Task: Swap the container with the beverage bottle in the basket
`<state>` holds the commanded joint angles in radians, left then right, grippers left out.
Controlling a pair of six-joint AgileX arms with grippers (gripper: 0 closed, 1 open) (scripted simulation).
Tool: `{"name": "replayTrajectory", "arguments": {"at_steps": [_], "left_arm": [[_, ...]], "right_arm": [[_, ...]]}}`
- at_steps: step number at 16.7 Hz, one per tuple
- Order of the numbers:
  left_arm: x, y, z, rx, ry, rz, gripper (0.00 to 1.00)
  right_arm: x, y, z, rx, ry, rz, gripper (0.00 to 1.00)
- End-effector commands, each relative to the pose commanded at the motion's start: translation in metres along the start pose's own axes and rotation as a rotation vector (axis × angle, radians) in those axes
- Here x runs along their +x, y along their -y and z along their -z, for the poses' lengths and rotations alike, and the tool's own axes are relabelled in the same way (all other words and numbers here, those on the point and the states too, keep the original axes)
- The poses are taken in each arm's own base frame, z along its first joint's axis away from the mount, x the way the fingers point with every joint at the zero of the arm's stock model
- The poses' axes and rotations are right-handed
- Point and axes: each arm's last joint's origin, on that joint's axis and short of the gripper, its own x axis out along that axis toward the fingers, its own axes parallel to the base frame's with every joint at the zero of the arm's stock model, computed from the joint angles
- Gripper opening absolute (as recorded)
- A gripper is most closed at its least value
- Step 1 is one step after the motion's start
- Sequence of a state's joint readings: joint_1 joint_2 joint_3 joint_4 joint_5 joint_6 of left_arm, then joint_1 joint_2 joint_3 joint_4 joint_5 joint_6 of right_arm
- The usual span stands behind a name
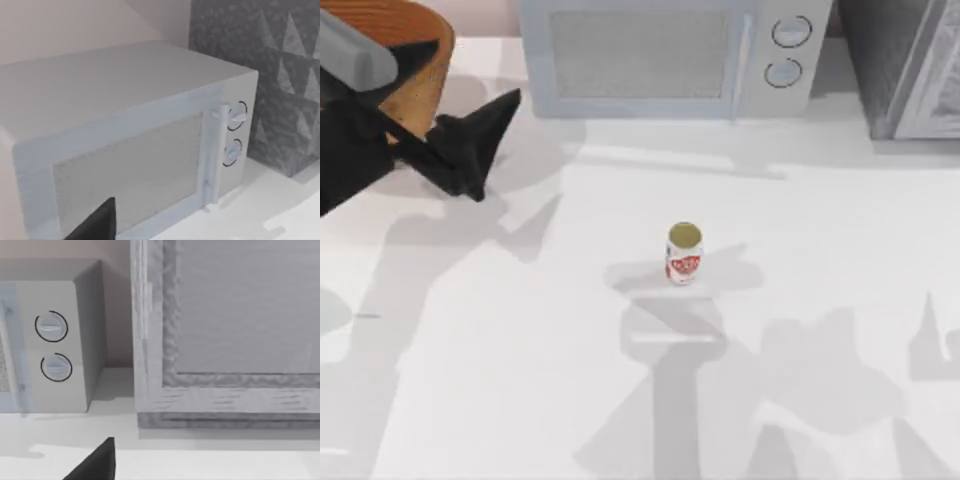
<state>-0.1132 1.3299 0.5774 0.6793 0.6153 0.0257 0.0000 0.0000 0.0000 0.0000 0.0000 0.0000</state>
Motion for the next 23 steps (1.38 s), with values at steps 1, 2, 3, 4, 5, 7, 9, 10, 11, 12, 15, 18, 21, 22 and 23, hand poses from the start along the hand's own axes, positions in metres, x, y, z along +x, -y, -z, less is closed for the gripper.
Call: {"name": "replayTrajectory", "arguments": {"at_steps": [1,2,3,4,5,7,9,10,11,12,15,18,21,22,23], "left_arm": [[-0.022,0.009,-0.008,0.009,0.012,-0.073,1.00],[-0.043,0.018,-0.012,0.018,0.024,-0.145,1.00],[-0.063,0.027,-0.013,0.025,0.037,-0.214,1.00],[-0.081,0.036,-0.011,0.031,0.049,-0.279,1.00],[-0.097,0.045,-0.006,0.035,0.060,-0.342,1.00],[-0.122,0.058,0.010,0.039,0.077,-0.454,1.00],[-0.138,0.067,0.030,0.034,0.082,-0.549,1.00],[-0.143,0.069,0.040,0.030,0.081,-0.589,1.00],[-0.146,0.071,0.049,0.025,0.078,-0.624,1.00],[-0.149,0.072,0.057,0.021,0.074,-0.655,1.00],[-0.152,0.072,0.074,0.010,0.061,-0.711,1.00],[-0.152,0.072,0.076,0.009,0.059,-0.717,1.00],[-0.152,0.072,0.075,0.009,0.060,-0.713,1.00],[-0.152,0.072,0.075,0.009,0.060,-0.713,1.00],[-0.152,0.072,0.076,0.007,0.052,-0.716,1.00]], "right_arm": [[0.000,0.000,0.000,0.000,0.000,0.000,1.00],[0.000,0.000,0.000,0.000,0.000,0.000,1.00],[0.000,0.000,0.000,0.000,0.000,0.000,1.00],[0.000,0.000,0.000,0.000,0.000,0.000,1.00],[0.000,0.000,0.000,0.000,0.000,0.000,1.00],[0.000,0.000,0.000,0.000,0.000,0.000,1.00],[0.000,0.000,0.000,0.000,0.000,0.000,1.00],[0.000,0.000,0.000,0.000,0.000,0.000,1.00],[0.000,0.000,0.000,0.000,0.000,0.000,1.00],[0.000,0.000,0.000,0.000,0.000,0.000,1.00],[0.000,0.000,0.000,0.000,0.000,0.000,1.00],[0.000,0.000,0.000,0.000,0.000,0.000,1.00],[0.000,0.000,0.000,0.000,0.000,0.000,1.00],[0.000,0.000,0.000,0.000,0.000,0.000,1.00],[0.000,0.000,0.000,0.000,0.000,0.000,1.00]]}}
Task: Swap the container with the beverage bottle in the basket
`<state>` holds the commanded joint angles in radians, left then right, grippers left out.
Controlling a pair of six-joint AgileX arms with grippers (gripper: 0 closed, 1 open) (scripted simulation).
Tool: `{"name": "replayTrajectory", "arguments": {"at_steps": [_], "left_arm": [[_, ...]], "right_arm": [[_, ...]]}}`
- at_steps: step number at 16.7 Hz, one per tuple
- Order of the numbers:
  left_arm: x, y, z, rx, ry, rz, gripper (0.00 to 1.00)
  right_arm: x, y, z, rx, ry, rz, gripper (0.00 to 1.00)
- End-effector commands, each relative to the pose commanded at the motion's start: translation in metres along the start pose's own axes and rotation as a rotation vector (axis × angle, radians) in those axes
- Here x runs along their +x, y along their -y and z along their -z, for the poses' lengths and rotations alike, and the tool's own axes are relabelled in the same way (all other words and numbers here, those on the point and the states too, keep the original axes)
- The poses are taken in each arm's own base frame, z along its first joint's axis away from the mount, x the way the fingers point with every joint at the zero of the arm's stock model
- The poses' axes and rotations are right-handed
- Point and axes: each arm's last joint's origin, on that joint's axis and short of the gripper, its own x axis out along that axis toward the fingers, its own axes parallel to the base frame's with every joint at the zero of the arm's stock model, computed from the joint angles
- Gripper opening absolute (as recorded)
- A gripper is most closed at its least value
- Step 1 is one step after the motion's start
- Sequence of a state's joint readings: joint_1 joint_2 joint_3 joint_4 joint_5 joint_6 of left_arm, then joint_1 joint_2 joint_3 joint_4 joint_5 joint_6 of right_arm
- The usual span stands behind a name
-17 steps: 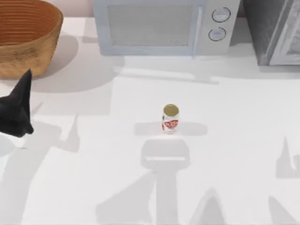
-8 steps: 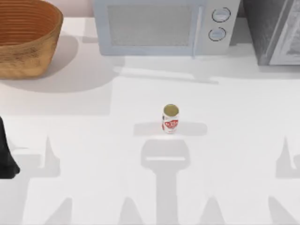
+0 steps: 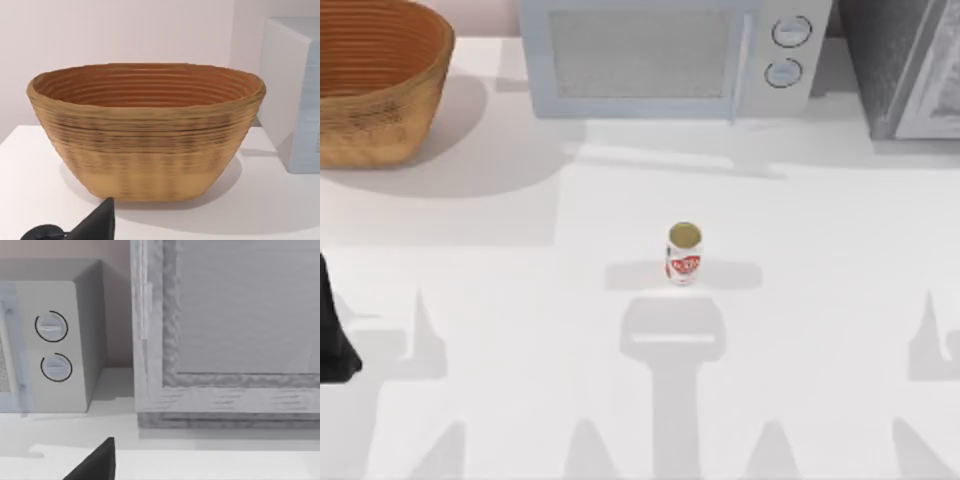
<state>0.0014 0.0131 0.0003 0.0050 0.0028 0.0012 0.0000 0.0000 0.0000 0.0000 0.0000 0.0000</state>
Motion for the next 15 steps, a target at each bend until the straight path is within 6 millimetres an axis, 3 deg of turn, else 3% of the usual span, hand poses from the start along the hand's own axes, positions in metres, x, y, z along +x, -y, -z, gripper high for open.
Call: {"name": "replayTrajectory", "arguments": {"at_steps": [8,15], "left_arm": [[0.020,-0.012,0.012,0.017,-0.113,-0.024,1.00],[0.049,-0.037,0.021,0.031,-0.141,-0.013,1.00]], "right_arm": [[0.000,0.000,0.000,0.000,0.000,0.000,1.00],[0.000,0.000,0.000,0.000,0.000,0.000,1.00]]}}
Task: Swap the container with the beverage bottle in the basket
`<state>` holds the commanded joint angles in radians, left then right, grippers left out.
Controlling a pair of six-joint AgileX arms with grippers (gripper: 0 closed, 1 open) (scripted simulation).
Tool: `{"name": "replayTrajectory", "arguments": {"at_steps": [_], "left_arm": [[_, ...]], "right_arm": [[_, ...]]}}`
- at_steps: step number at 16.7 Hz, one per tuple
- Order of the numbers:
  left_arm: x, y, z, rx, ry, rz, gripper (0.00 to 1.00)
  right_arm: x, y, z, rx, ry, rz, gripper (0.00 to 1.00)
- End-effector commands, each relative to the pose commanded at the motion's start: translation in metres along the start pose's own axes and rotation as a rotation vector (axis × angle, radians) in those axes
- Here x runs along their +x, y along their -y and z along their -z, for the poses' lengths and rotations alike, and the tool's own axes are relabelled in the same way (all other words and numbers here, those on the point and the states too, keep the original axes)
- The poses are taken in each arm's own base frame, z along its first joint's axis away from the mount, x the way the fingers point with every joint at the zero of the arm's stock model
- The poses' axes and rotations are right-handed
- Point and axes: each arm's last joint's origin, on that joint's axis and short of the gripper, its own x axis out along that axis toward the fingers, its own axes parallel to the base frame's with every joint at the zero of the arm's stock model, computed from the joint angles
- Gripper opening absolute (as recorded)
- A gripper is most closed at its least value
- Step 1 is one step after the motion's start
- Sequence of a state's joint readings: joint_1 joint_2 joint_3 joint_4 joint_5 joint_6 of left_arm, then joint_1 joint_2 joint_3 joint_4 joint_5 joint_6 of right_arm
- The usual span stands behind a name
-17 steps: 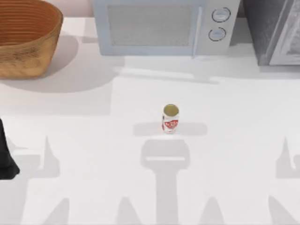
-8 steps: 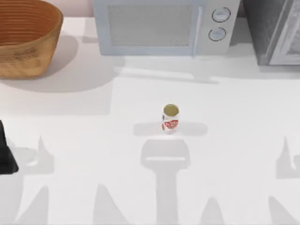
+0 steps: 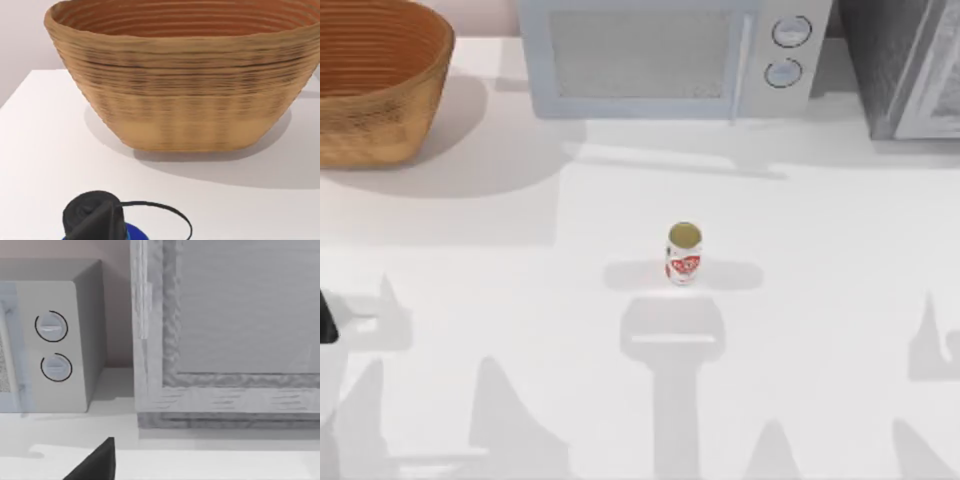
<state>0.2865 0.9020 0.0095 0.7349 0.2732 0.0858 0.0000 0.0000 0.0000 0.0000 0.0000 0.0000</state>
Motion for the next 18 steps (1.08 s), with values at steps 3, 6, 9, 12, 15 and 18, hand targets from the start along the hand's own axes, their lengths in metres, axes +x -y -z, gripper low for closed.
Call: {"name": "replayTrajectory", "arguments": {"at_steps": [3,6,9,12,15,18], "left_arm": [[0.012,-0.014,0.009,0.003,-0.007,0.006,1.00],[0.021,-0.029,0.024,0.002,-0.016,0.013,1.00],[0.026,-0.041,0.041,-0.002,-0.026,0.020,1.00],[0.027,-0.050,0.057,-0.010,-0.036,0.027,1.00],[0.026,-0.055,0.071,-0.019,-0.045,0.031,1.00],[0.026,-0.057,0.078,-0.025,-0.049,0.034,1.00]], "right_arm": [[0.000,0.000,0.000,0.000,0.000,0.000,1.00],[0.000,0.000,0.000,0.000,0.000,0.000,1.00],[0.000,0.000,0.000,0.000,0.000,0.000,1.00],[0.000,0.000,0.000,0.000,0.000,0.000,1.00],[0.000,0.000,0.000,0.000,0.000,0.000,1.00],[0.000,0.000,0.000,0.000,0.000,0.000,1.00]]}}
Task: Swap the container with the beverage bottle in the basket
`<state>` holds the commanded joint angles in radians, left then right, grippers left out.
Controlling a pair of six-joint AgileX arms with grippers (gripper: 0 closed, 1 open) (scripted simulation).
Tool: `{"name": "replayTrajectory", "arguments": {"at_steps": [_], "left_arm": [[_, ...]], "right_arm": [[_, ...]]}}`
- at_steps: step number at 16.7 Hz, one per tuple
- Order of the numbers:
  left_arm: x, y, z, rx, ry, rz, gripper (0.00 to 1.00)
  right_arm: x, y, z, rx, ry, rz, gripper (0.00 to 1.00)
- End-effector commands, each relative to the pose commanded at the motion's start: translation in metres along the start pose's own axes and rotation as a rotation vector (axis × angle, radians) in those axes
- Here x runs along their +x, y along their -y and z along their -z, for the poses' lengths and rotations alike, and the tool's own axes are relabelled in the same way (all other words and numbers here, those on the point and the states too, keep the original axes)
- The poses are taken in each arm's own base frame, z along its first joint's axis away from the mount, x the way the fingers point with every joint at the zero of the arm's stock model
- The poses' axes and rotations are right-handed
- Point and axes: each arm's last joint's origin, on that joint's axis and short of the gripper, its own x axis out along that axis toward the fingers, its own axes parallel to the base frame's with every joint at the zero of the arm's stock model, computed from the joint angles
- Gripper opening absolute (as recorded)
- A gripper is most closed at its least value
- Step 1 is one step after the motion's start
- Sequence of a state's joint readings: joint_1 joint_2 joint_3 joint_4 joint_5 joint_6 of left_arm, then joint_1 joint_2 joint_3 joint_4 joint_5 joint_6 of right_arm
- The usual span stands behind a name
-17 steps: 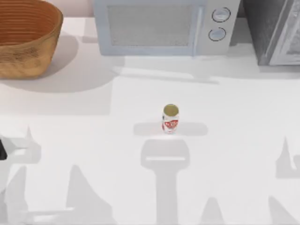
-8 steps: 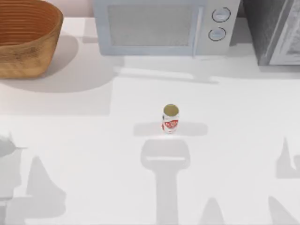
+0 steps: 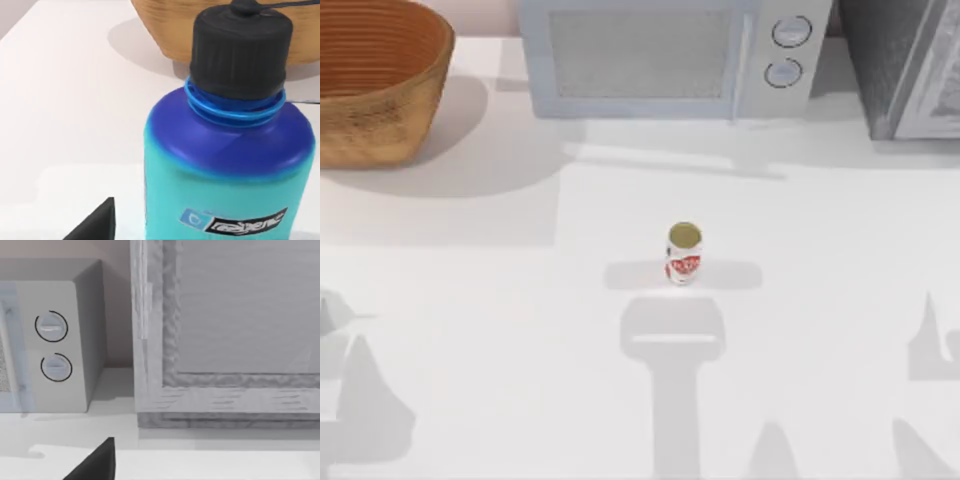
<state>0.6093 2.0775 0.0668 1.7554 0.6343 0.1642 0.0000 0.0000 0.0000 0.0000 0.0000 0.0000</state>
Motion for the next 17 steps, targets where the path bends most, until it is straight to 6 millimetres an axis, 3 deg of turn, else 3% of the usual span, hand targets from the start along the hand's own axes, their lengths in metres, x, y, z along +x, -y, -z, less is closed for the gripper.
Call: {"name": "replayTrajectory", "arguments": {"at_steps": [8,17], "left_arm": [[0.003,0.000,0.003,-0.006,-0.010,0.003,1.00],[0.052,-0.001,0.001,-0.001,-0.001,0.000,1.00]], "right_arm": [[0.000,0.000,0.000,0.000,0.000,0.000,1.00],[0.000,0.000,0.000,0.000,0.000,0.000,1.00]]}}
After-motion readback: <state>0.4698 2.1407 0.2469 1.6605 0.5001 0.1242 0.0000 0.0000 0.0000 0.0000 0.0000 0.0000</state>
